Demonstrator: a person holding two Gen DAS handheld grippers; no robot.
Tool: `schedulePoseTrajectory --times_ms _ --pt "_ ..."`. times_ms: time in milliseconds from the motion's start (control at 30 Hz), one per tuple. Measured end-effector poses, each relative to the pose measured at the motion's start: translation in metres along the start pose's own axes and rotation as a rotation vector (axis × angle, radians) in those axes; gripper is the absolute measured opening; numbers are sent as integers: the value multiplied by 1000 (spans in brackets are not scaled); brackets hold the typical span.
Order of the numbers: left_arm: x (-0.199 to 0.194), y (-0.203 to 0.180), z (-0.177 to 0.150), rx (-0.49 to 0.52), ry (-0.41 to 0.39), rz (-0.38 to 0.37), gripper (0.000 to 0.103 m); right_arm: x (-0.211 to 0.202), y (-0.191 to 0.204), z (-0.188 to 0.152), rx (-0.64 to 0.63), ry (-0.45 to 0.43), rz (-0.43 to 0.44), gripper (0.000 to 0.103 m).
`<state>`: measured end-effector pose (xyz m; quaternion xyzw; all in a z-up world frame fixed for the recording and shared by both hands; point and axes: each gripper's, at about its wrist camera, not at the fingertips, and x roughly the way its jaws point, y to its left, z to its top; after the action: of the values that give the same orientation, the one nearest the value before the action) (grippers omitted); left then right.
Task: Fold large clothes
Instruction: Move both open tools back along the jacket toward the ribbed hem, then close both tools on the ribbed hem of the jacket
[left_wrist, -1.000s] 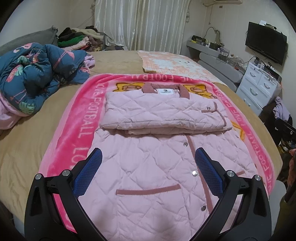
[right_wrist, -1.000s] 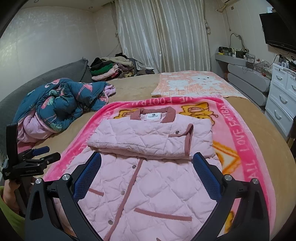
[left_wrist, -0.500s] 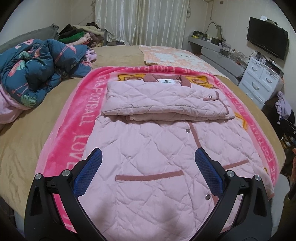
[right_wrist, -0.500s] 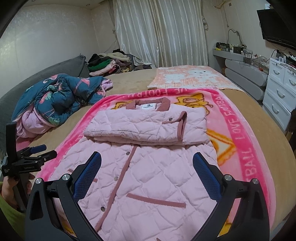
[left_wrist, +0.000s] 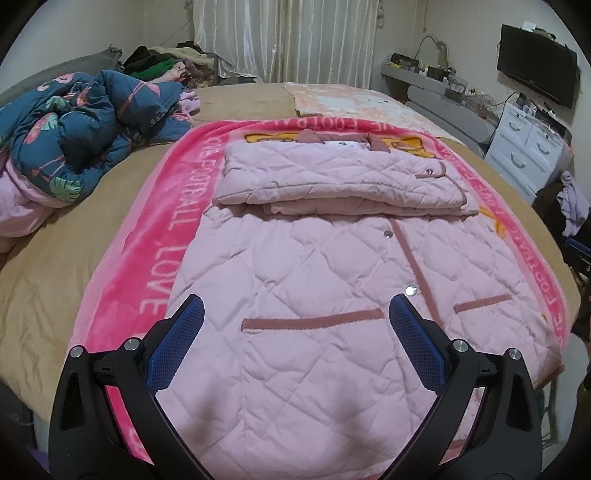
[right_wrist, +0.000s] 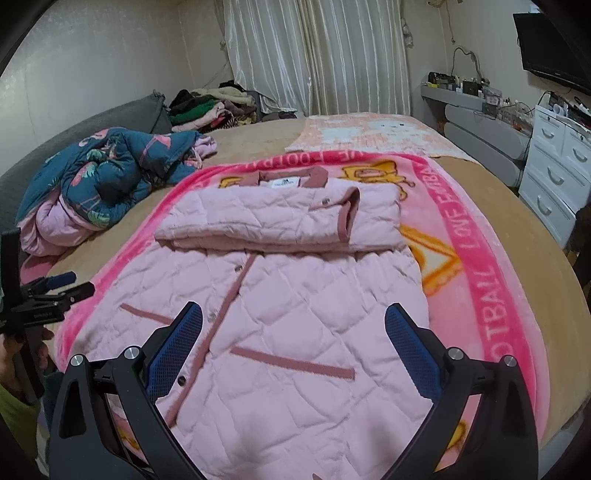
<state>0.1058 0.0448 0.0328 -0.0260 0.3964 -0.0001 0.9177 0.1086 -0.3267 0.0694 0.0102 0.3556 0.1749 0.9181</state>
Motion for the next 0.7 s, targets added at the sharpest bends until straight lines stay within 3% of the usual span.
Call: schedulePoseTrajectory --times_ms 700 --pt "23 35 -53 -18 90 70 94 8 -36 -54 24 97 -82 99"
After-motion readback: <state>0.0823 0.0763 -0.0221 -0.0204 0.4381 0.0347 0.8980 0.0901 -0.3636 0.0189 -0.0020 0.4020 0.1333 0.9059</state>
